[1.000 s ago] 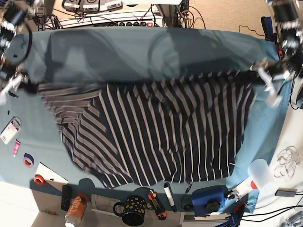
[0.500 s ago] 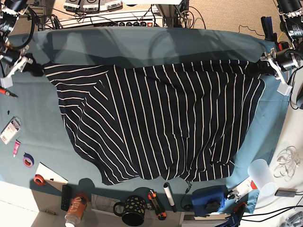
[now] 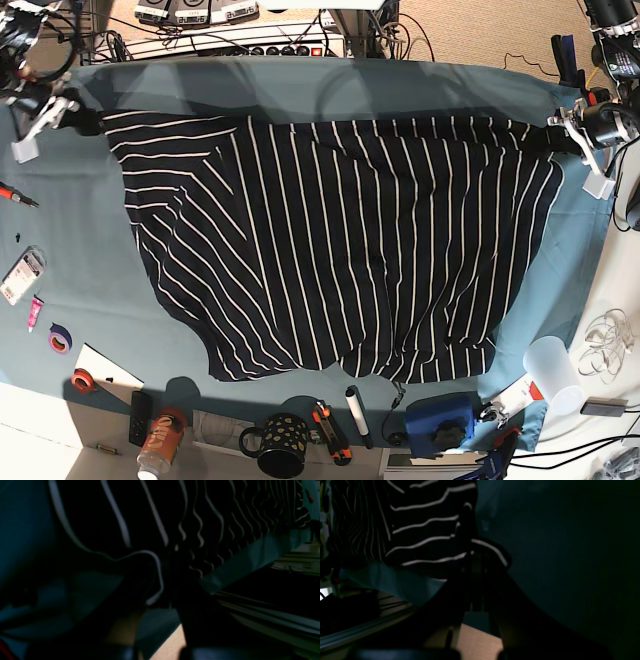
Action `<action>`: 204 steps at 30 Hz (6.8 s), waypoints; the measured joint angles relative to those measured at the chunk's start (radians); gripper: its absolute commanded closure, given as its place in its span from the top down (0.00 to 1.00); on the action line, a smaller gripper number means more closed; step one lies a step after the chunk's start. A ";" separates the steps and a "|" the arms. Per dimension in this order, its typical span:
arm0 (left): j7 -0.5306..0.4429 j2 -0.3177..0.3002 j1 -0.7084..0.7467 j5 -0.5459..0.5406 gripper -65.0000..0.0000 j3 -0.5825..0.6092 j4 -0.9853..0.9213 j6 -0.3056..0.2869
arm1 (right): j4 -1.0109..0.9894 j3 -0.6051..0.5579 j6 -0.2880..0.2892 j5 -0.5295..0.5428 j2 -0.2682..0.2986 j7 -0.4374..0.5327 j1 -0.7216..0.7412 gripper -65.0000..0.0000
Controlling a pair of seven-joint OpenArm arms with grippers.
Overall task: Layout the t-shirt on the table in an organized manner, then fold the t-shirt properly
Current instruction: 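Stretch the lifted edge taut between grippers and lay it down, then release both grippers and move right gripper along the shirt side, then grasp the shirt sides with both grippers and pull them outward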
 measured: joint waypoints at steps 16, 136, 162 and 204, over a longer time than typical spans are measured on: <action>0.023 -0.111 -0.003 -0.127 0.43 -0.106 0.000 0.000 | 0.000 0.100 0.000 0.126 -0.009 -0.008 0.024 0.28; -0.053 -0.085 -0.008 -0.226 0.43 -0.359 0.001 -0.052 | -0.346 -0.546 0.000 -0.840 -0.135 0.407 0.759 0.38; -0.479 0.051 -0.385 0.575 0.43 0.509 -0.039 0.165 | -0.346 -0.545 -0.083 -1.022 -0.166 0.573 0.763 0.00; -0.715 0.093 -0.265 0.459 0.41 0.407 -0.281 0.085 | -0.352 -0.504 0.000 -0.864 -0.087 0.455 0.782 0.29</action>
